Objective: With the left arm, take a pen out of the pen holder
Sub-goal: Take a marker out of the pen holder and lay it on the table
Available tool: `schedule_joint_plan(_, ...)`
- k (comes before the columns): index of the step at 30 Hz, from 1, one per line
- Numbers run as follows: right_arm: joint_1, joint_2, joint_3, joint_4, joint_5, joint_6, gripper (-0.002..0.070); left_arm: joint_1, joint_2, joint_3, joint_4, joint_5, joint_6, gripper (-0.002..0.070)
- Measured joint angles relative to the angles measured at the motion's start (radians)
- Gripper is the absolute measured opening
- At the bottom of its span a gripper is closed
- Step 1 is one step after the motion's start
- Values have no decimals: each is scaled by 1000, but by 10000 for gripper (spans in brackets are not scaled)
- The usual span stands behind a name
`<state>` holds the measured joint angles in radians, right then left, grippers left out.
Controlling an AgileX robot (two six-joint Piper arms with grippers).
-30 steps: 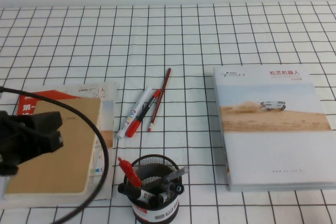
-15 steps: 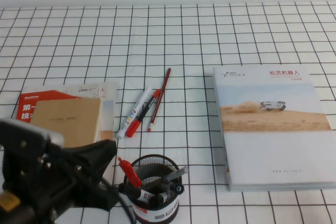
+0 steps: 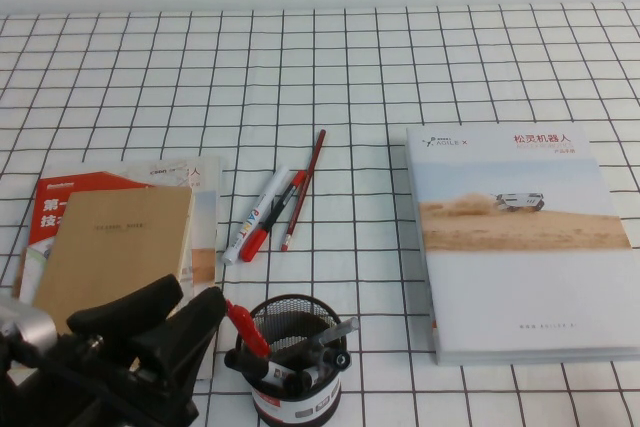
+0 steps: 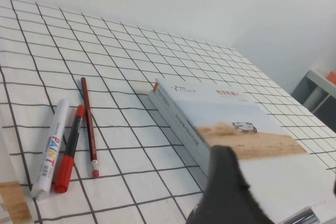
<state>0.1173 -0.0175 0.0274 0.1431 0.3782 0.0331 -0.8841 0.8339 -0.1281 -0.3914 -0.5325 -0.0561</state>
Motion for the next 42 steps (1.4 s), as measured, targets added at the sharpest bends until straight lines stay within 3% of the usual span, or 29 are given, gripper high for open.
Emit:
schedule_joint_plan(3,0,0,0,0,0,0,-15,0,0,0,2,-7,0,433)
schedule_joint_plan(8,0,0,0,0,0,0,-15,0,38,0,2,-39,0,474)
schedule_joint_plan(21,0,0,0,0,0,0,-15,0,257,0,9,-175,0,478)
schedule_joint_plan(38,0,0,0,0,0,0,-15,0,361,-9,29,-216,-70,477)
schedule_joint_plan(42,0,0,0,0,0,0,-15,0,371,-9,35,-231,-89,439)
